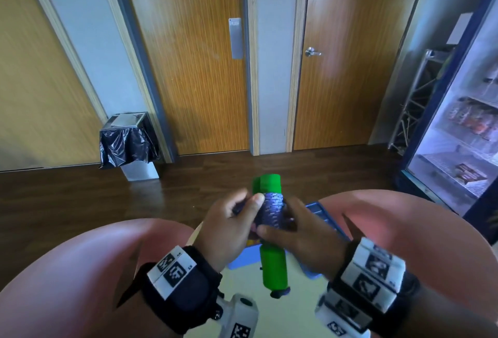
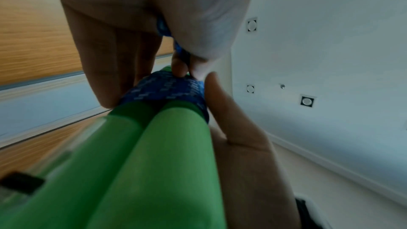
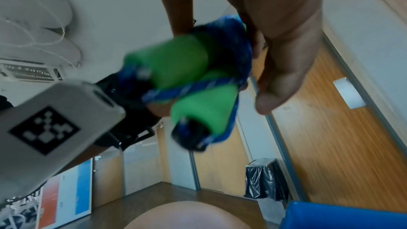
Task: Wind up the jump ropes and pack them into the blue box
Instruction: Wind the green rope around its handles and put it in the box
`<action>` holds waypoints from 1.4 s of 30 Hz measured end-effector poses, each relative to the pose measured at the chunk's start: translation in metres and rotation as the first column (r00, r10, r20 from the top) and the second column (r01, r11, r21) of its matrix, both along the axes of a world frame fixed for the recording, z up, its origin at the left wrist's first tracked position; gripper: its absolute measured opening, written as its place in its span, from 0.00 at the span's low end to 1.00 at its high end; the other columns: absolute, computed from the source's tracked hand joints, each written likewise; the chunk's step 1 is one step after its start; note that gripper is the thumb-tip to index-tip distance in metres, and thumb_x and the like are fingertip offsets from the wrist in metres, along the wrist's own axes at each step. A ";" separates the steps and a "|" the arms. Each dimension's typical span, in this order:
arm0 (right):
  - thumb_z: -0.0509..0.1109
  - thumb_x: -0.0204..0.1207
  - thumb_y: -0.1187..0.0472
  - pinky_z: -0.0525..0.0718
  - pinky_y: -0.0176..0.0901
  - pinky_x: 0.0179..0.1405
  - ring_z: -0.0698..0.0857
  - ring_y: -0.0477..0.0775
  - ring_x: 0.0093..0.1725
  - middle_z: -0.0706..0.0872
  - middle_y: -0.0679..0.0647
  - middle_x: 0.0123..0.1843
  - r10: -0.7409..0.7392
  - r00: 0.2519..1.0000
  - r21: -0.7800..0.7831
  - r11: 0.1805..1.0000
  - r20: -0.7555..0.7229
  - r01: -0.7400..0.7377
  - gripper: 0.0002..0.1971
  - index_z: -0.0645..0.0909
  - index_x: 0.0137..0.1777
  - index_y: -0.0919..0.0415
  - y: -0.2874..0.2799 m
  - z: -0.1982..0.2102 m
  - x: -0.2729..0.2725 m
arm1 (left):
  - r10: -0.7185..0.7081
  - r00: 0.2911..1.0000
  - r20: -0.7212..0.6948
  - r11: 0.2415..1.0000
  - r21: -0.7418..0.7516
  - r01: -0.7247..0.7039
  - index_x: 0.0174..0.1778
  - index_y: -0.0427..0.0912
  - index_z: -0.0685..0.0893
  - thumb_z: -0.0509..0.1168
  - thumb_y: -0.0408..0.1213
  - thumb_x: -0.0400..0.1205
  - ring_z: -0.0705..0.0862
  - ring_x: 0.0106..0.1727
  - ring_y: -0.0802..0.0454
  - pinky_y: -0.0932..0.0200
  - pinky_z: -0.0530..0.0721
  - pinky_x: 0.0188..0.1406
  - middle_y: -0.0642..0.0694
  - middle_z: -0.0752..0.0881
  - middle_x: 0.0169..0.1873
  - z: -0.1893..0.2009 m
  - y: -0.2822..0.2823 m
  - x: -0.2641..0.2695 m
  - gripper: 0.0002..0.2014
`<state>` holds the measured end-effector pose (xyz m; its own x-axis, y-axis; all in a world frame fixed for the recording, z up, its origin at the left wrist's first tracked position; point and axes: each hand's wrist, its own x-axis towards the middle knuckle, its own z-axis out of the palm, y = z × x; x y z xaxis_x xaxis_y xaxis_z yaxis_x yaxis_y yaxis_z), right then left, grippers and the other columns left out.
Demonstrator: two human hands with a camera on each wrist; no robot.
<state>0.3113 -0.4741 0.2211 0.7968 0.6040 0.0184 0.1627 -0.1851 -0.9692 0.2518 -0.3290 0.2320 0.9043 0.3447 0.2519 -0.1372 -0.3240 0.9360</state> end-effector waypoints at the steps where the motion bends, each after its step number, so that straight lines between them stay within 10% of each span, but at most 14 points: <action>1: 0.76 0.60 0.38 0.85 0.62 0.61 0.89 0.53 0.55 0.89 0.53 0.54 0.000 1.000 0.042 0.999 -0.009 0.000 0.31 0.78 0.63 0.45 -0.004 -0.005 0.002 | 0.019 1.000 0.011 0.998 -0.065 -0.018 0.36 0.30 0.80 0.64 0.35 0.85 0.79 0.27 0.61 0.71 0.78 0.25 0.44 0.81 0.25 -0.001 -0.009 0.006 0.14; 7: 0.66 0.71 0.40 0.85 0.61 0.54 0.88 0.52 0.47 0.88 0.52 0.48 -0.020 0.996 0.113 0.994 0.085 0.010 0.27 0.73 0.71 0.45 -0.041 -0.002 0.038 | 0.005 1.000 -0.031 0.968 -0.250 -0.012 0.40 0.30 0.82 0.60 0.33 0.86 0.86 0.30 0.61 0.69 0.82 0.28 0.51 0.86 0.27 0.002 -0.058 0.047 0.13; 13: 0.67 0.82 0.55 0.83 0.34 0.50 0.87 0.45 0.48 0.89 0.50 0.50 0.016 0.996 0.087 0.996 0.085 -0.024 0.16 0.74 0.68 0.41 -0.083 0.000 0.078 | 0.023 0.998 -0.062 0.944 -0.327 -0.042 0.40 0.25 0.81 0.63 0.34 0.85 0.86 0.37 0.47 0.51 0.86 0.37 0.38 0.86 0.32 -0.002 -0.087 0.085 0.13; 21: 0.66 0.73 0.54 0.87 0.56 0.39 0.90 0.61 0.42 0.87 0.71 0.54 0.241 0.946 0.258 0.949 -0.215 -0.183 0.26 0.74 0.72 0.55 -0.131 -0.003 0.111 | 0.060 0.992 -0.115 0.929 -0.358 -0.097 0.27 0.38 0.80 0.77 0.47 0.72 0.83 0.35 0.35 0.27 0.83 0.40 0.28 0.83 0.30 -0.007 -0.119 0.105 0.18; 29: 0.67 0.73 0.52 0.87 0.55 0.37 0.89 0.74 0.47 0.88 0.67 0.53 0.219 0.943 0.247 0.956 -0.250 -0.157 0.22 0.77 0.68 0.51 -0.144 -0.015 0.118 | 0.077 0.968 -0.240 0.904 -0.393 -0.169 0.26 0.44 0.79 0.69 0.32 0.81 0.86 0.33 0.44 0.44 0.88 0.45 0.41 0.84 0.29 -0.005 -0.136 0.111 0.16; 36: 0.62 0.85 0.63 0.82 0.30 0.33 0.86 0.43 0.32 0.88 0.60 0.44 0.199 0.975 0.151 0.971 -0.102 -0.183 0.09 0.77 0.63 0.53 -0.133 -0.009 0.111 | 0.247 0.960 -0.131 0.924 -0.265 -0.274 0.38 0.40 0.78 0.67 0.27 0.81 0.81 0.29 0.44 0.43 0.86 0.35 0.42 0.81 0.28 -0.004 -0.139 0.103 0.08; 42: 0.64 0.81 0.56 0.84 0.44 0.47 0.85 0.45 0.39 0.86 0.47 0.42 0.136 0.987 0.067 0.988 0.082 -0.142 0.09 0.75 0.60 0.45 -0.104 -0.023 0.098 | 0.302 0.953 -0.006 0.953 -0.035 -0.302 0.39 0.41 0.88 0.70 0.26 0.80 0.88 0.36 0.59 0.62 0.87 0.36 0.50 0.89 0.36 -0.016 -0.115 0.091 0.07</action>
<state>0.4091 -0.5786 0.1981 0.6996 0.7036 0.1243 0.2567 -0.0853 -0.9627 0.3424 -0.4443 0.2159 0.7568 0.6101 0.2346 -0.0381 -0.3171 0.9476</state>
